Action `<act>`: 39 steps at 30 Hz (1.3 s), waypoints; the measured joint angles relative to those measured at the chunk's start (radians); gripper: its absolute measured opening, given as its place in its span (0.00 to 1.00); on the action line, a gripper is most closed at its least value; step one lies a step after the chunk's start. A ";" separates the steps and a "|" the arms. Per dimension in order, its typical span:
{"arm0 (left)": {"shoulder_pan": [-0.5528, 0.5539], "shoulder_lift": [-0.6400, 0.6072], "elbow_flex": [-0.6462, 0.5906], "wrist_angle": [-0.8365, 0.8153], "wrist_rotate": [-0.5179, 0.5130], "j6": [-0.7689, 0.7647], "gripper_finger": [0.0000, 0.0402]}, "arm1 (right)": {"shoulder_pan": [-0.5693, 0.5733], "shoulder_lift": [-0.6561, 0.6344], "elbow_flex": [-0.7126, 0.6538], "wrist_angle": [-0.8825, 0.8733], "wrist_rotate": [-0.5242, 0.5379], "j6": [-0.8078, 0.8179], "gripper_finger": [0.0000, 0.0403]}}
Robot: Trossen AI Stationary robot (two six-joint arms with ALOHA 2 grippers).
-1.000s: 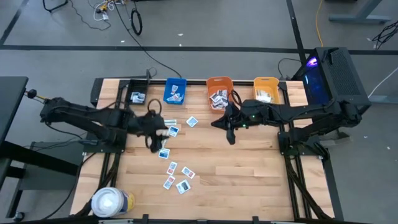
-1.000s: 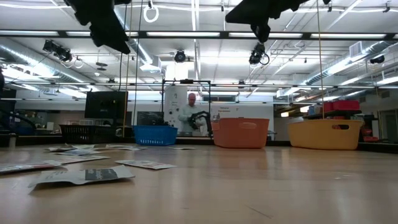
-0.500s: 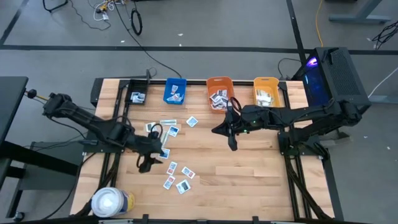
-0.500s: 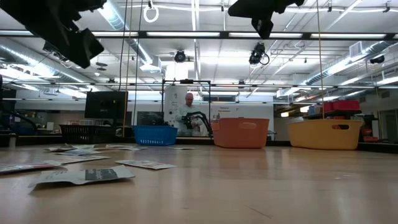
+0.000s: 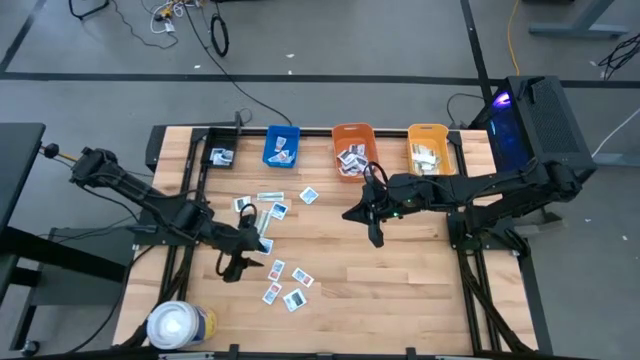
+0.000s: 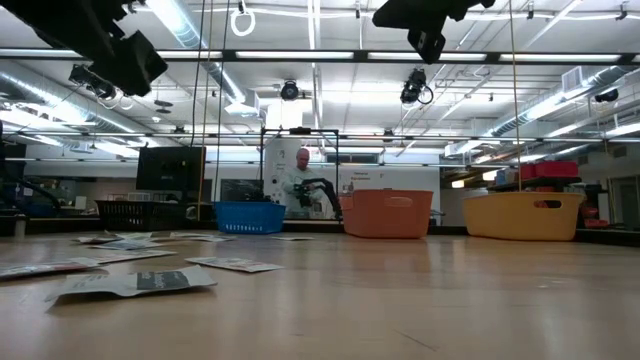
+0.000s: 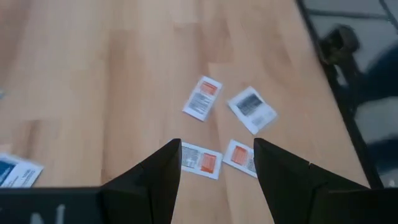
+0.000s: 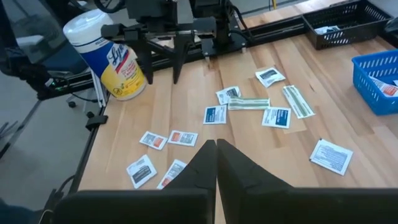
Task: Pick & Place First Aid Supplies
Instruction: Put the bandage into the yellow bin
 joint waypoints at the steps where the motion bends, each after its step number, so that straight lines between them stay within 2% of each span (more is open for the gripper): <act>1: 0.002 0.000 0.000 -0.001 -0.027 -0.017 0.51 | 0.000 0.000 0.000 0.000 0.000 0.000 0.03; 4: 0.034 0.000 0.000 -0.002 -0.128 -0.108 0.50 | 0.000 0.000 0.000 0.000 0.000 0.000 0.03; 6: 0.074 0.000 0.000 -0.009 -0.153 -0.185 0.48 | 0.000 0.000 0.000 0.000 0.000 0.000 0.03; 10: 0.172 0.009 0.000 -0.119 -0.133 -0.321 0.44 | 0.000 0.000 0.000 0.001 0.010 -0.003 0.03; 15: 0.282 0.056 0.000 -0.220 -0.051 -0.447 0.40 | 0.000 0.000 0.000 0.003 0.053 -0.004 0.03; 21: 0.379 0.132 0.000 -0.196 0.007 -0.451 0.38 | 0.000 0.000 0.000 0.010 0.087 -0.004 0.03; 29: 0.496 0.255 0.000 -0.191 0.090 -0.542 0.38 | 0.000 0.000 0.000 0.010 0.087 -0.011 0.03; 39: 0.536 0.294 0.000 -0.193 0.113 -0.548 0.38 | 0.000 0.000 0.000 0.010 0.087 -0.004 0.03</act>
